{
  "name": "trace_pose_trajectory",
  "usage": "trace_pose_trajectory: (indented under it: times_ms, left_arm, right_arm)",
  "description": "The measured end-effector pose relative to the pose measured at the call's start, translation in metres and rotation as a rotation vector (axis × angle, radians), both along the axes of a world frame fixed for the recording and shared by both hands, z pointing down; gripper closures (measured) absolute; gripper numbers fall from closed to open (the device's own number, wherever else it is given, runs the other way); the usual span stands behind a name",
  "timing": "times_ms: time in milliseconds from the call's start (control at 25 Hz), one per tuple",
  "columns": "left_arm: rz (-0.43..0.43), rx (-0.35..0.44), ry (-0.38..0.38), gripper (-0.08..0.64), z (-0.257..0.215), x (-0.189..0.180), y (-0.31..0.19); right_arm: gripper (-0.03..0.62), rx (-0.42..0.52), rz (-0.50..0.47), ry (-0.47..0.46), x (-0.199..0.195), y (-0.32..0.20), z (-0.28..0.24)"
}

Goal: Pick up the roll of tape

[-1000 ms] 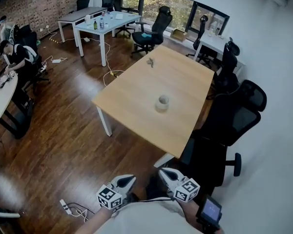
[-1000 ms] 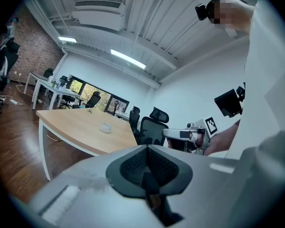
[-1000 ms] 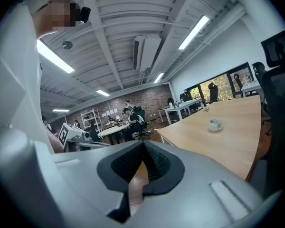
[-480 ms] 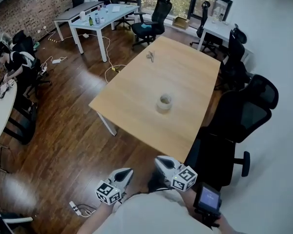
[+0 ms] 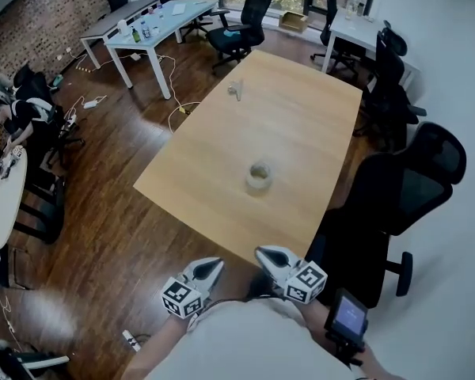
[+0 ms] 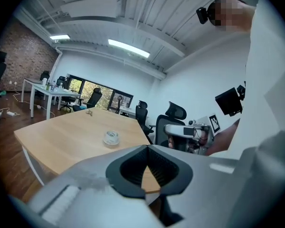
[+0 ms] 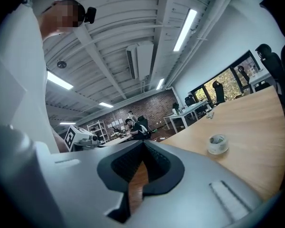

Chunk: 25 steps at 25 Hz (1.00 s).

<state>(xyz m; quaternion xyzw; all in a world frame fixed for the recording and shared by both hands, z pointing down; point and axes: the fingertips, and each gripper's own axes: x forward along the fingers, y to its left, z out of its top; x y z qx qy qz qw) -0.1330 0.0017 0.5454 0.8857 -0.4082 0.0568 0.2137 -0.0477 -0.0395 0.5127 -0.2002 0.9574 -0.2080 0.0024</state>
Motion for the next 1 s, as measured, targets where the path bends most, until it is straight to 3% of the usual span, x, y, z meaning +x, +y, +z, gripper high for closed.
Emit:
trace_pose_trajectory:
  times_ms: [520, 760, 1000]
  left_arm:
    - [0.079, -0.044, -0.081, 0.555, 0.003, 0.028, -0.083]
    - [0.162, -0.052, -0.094, 0.554, 0.011, 0.029, -0.108]
    - [0.276, -0.057, -0.103, 0.555, 0.022, 0.022, -0.141]
  right_arm:
    - [0.586, -0.06, 0.099, 0.023, 0.052, -0.059, 0.02]
    - [0.586, -0.067, 0.139, 0.061, 0.053, -0.072, 0.027]
    - [0.586, -0.089, 0.266, 0.069, 0.05, -0.094, 0.026]
